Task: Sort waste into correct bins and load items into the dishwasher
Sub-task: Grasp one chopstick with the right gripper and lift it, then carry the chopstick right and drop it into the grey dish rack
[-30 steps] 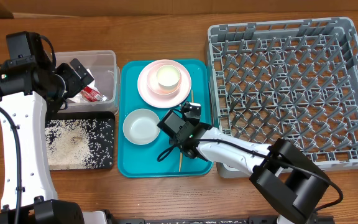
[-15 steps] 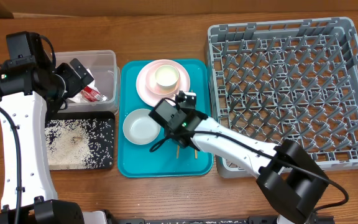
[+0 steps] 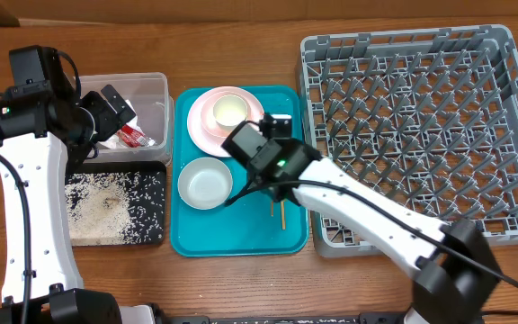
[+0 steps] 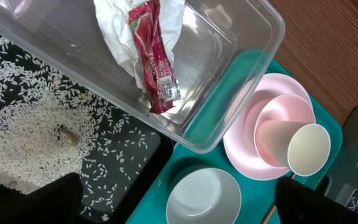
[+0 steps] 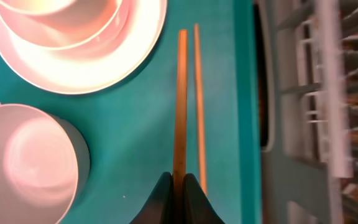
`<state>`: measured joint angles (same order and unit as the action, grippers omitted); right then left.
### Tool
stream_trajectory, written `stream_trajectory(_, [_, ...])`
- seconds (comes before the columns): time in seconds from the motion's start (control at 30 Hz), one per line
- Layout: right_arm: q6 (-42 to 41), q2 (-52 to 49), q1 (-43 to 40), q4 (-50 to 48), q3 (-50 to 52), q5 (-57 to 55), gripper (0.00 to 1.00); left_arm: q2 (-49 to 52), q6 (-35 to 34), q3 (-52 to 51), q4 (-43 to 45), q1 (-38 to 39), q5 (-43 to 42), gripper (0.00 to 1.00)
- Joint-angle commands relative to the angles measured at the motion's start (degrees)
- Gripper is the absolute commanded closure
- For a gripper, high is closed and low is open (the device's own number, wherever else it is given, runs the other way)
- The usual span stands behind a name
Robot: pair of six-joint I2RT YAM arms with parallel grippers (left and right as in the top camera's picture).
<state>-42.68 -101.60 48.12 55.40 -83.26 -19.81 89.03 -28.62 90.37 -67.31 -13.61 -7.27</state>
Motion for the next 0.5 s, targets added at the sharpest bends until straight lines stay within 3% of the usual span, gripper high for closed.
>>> stream_trajectory(0.0, [4.9, 6.9, -2.6, 0.0, -2.0, -1.6, 0.96, -1.0, -0.6, 0.8, 0.1, -0.1, -0.2, 0.0])
stream_trajectory(0.3, [21.1, 12.3, -14.3, 2.0, -1.9, -2.9, 0.96, -1.0, -0.6, 0.8, 0.1, -0.1, 0.0, 0.0])
stream_trajectory(0.47, [25.1, 12.0, -21.7, 1.7, -1.7, -2.1, 0.96, -1.0, -0.6, 0.8, 0.0, -0.1, 0.0, 0.0])
